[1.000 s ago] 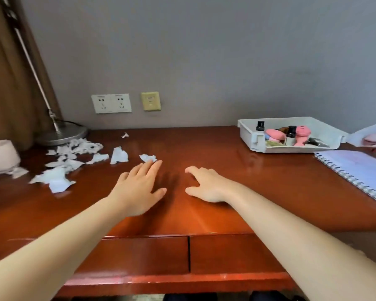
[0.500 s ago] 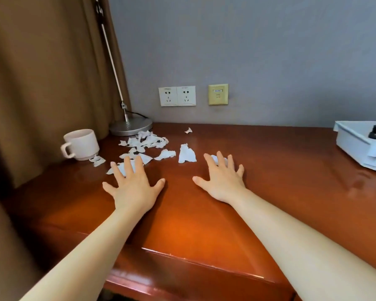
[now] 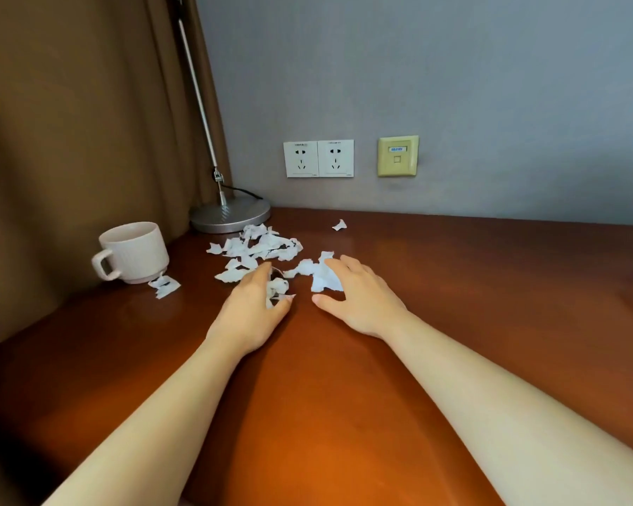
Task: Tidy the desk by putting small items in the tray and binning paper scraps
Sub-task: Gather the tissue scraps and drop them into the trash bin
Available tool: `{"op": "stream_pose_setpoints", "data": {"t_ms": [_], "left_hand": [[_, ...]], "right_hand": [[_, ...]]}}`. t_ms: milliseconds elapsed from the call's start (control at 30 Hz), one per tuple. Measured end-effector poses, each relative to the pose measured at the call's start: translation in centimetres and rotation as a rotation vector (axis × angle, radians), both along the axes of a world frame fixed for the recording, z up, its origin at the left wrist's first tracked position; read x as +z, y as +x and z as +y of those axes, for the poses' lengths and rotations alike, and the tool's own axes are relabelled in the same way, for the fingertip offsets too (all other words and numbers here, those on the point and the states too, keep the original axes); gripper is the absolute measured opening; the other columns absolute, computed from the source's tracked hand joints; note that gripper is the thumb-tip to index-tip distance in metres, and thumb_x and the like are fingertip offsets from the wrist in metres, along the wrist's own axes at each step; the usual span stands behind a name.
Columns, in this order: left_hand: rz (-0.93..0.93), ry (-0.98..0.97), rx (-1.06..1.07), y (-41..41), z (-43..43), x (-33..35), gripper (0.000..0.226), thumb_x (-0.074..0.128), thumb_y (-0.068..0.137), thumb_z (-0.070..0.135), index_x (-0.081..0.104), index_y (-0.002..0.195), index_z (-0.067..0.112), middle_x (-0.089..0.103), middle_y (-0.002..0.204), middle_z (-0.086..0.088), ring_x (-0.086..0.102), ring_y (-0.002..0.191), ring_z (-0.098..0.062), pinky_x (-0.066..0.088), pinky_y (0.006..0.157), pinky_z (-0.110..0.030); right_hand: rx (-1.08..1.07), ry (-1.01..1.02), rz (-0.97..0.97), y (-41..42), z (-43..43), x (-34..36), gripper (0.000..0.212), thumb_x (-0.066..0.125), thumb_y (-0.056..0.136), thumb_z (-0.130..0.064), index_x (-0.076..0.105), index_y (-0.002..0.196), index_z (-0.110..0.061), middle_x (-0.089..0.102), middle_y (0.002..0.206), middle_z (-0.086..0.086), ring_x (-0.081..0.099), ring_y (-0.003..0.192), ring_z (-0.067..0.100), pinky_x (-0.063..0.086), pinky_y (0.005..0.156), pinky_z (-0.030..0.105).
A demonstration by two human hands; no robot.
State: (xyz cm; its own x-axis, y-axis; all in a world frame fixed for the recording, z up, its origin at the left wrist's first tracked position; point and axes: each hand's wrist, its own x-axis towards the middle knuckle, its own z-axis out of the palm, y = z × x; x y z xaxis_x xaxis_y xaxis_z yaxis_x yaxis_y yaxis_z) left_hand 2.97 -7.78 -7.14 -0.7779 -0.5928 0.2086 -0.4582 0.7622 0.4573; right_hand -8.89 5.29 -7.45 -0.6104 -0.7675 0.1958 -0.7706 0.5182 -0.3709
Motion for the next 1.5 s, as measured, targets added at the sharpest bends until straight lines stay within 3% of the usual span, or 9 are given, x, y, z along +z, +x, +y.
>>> {"op": "stream_pose_setpoints", "data": {"t_ms": [167,267,433,533,767,967,1200,1367,1500], "left_hand": [[0.155,-0.025,-0.039,-1.1,-1.2,-0.1,0.061,0.051,0.094,0.015,0.024,0.148,0.023,0.03,0.154,-0.002,0.03,0.141,-0.021,0.027,0.115,-0.037],[0.102,-0.147,0.161,-1.6,-2.2,0.0,0.062,0.048,0.094,0.023,0.019,0.149,0.021,0.018,0.158,-0.006,0.013,0.147,-0.024,0.015,0.117,-0.047],[-0.152,-0.026,0.321,-2.8,-3.6,-0.3,0.063,0.03,0.097,0.045,0.008,0.151,0.021,0.004,0.159,-0.014,-0.001,0.147,-0.032,0.006,0.116,-0.055],[-0.238,-0.078,0.229,-3.5,-4.2,-0.6,0.063,0.03,0.096,0.047,0.016,0.15,0.018,0.019,0.157,-0.014,0.013,0.146,-0.031,0.015,0.115,-0.051],[0.004,0.008,-0.022,-3.9,-4.5,-0.5,0.046,0.039,0.094,0.009,0.042,0.139,0.019,0.052,0.136,-0.01,0.05,0.122,-0.027,0.044,0.099,-0.039],[0.105,0.054,-0.126,-3.5,-3.9,-0.1,0.044,0.04,0.092,-0.001,0.056,0.128,0.018,0.065,0.115,-0.008,0.06,0.103,-0.024,0.047,0.081,-0.029],[0.239,0.141,-0.025,-3.3,-3.8,0.3,0.027,0.038,0.085,-0.009,0.058,0.079,0.008,0.057,0.073,-0.004,0.047,0.065,-0.015,0.03,0.05,-0.019],[0.323,0.252,0.074,-3.4,-3.9,0.6,0.033,0.033,0.089,-0.006,0.039,0.062,0.012,0.039,0.06,0.0,0.029,0.056,-0.012,0.023,0.049,-0.023],[0.365,0.308,0.07,-3.4,-3.9,0.6,0.036,0.035,0.089,-0.002,0.03,0.058,0.015,0.03,0.058,0.0,0.023,0.056,-0.012,0.02,0.05,-0.024]], "right_hand": [[0.04,-0.025,0.032,-0.9,-2.0,-0.1,0.074,0.049,0.088,-0.055,0.016,0.149,-0.029,0.014,0.159,0.002,0.012,0.147,0.023,0.017,0.116,0.044],[0.027,0.01,0.035,-1.3,-3.3,-0.1,0.079,0.047,0.086,-0.061,0.01,0.15,-0.033,0.007,0.16,0.002,0.003,0.148,0.026,0.014,0.116,0.052],[0.059,0.046,0.017,-2.1,-5.2,0.1,0.081,0.043,0.084,-0.068,0.007,0.149,-0.037,0.004,0.161,0.002,-0.001,0.148,0.027,0.01,0.115,0.056],[0.082,0.062,0.017,-2.6,-6.3,0.1,0.081,0.04,0.084,-0.069,0.005,0.149,-0.039,0.004,0.161,0.002,0.003,0.148,0.026,0.01,0.116,0.056],[0.15,0.063,0.087,-3.2,-7.5,0.0,0.063,0.044,0.09,-0.054,0.022,0.146,-0.036,0.035,0.151,0.001,0.029,0.139,0.026,0.024,0.112,0.047],[0.179,0.006,0.134,-3.0,-7.4,0.0,0.057,0.044,0.093,-0.039,0.022,0.146,-0.033,0.044,0.142,0.004,0.038,0.129,0.026,0.032,0.102,0.043],[0.149,-0.023,0.172,-2.8,-7.0,0.1,0.034,0.033,0.1,-0.033,0.05,0.126,-0.019,0.049,0.127,0.005,0.044,0.115,0.025,0.042,0.084,0.038],[0.095,-0.085,0.195,-2.7,-7.0,0.0,0.031,0.035,0.099,-0.036,0.058,0.109,-0.018,0.057,0.108,0.004,0.06,0.094,0.03,0.042,0.07,0.035],[0.067,-0.143,0.173,-2.7,-6.9,-0.2,0.031,0.038,0.099,-0.035,0.049,0.074,-0.018,0.055,0.077,0.0,0.061,0.08,0.03,0.04,0.064,0.033]]}}
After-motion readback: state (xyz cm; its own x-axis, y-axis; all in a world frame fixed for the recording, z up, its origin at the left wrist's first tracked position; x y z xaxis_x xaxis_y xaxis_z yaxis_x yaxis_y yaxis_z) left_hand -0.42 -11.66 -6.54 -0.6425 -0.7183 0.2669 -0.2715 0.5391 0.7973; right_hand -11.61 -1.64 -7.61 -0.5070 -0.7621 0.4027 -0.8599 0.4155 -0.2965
